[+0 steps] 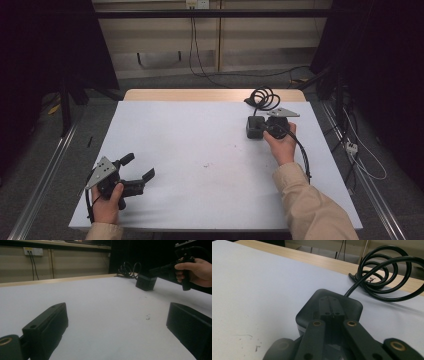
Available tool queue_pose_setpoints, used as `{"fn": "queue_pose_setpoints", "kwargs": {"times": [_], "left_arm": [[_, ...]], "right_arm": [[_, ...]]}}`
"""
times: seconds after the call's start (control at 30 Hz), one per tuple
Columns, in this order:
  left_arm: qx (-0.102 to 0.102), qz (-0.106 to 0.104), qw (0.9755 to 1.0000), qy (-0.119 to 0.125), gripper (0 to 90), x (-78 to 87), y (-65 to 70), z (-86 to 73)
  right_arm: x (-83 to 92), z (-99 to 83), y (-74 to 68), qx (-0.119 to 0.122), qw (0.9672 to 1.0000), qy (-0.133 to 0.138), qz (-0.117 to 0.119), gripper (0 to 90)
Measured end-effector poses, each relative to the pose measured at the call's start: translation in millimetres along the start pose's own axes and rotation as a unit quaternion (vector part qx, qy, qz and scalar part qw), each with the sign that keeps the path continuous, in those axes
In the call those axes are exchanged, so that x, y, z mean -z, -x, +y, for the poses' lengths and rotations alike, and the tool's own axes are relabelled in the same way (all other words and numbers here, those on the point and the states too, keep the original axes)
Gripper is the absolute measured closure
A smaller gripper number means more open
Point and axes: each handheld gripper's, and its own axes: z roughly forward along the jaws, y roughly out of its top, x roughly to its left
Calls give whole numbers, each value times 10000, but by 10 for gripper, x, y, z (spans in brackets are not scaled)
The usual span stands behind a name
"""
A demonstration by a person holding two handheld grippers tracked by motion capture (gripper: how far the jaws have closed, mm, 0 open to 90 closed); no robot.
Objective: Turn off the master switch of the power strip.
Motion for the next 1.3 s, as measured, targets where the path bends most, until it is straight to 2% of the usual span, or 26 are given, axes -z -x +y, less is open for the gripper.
{"fn": "queue_pose_setpoints", "kwargs": {"times": [0.77,1.3], "left_arm": [[18,28,10000,6,35,11,-8,2],[37,78,10000,22,35,28,-18,2]], "right_arm": [[5,-13,-7,50,10000,24,10,900],[23,4,-28,90,9999,-51,-7,900]]}}
